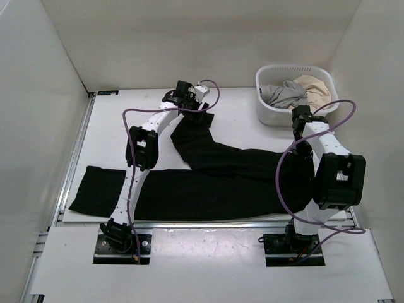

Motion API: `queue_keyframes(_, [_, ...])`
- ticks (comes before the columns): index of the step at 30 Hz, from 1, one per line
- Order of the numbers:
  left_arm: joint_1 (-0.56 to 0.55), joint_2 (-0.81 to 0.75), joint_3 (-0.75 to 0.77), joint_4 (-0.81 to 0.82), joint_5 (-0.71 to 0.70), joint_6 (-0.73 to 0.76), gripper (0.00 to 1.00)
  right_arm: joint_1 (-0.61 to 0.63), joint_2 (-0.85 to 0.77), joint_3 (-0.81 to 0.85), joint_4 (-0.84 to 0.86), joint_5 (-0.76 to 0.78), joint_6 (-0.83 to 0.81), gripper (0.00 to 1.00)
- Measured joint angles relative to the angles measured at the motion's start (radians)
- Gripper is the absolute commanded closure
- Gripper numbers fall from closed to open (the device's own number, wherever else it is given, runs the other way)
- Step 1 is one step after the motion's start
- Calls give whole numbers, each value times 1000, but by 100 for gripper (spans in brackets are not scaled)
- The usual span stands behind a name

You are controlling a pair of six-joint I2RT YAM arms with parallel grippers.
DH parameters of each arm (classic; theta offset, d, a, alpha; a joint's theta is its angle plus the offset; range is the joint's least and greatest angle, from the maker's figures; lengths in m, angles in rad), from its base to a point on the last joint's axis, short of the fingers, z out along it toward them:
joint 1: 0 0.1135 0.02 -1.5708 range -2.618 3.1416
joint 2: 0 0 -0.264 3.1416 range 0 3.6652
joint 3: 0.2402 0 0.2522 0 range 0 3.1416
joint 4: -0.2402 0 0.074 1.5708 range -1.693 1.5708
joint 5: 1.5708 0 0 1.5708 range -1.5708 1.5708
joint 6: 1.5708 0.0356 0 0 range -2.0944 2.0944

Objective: Fold and stack the trousers
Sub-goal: Flatten the trousers out

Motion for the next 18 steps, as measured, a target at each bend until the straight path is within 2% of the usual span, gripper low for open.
queue_keyframes(2, [-4,-2,-2,16,-34,-7,10,0,-4,-21,0,1,0,100])
queue_keyframes(3, [-5,-2,-9,21,-47,-7,14,0,-6,-31,-3,1,1,100])
queue_keyframes(4, [-5,-2,-22,27,-61,-11,46,0,-10,-39,-3,1,1,100])
queue_keyframes(5, [-5,-6,-37,42,-59,-21,72,0,-11,-42,-6,1,1,100])
queue_keyframes(6, [-5,-13,-49,51,-67,-22,86,0,-14,-44,-5,2,2,100])
queue_keyframes(13, [7,-79,-124,32,-155,-26,86,-10,-26,-11,-32,62,50,100])
queue_keyframes(18, [143,-237,-186,-33,-231,-35,86,-116,-55,33,-27,99,105,100])
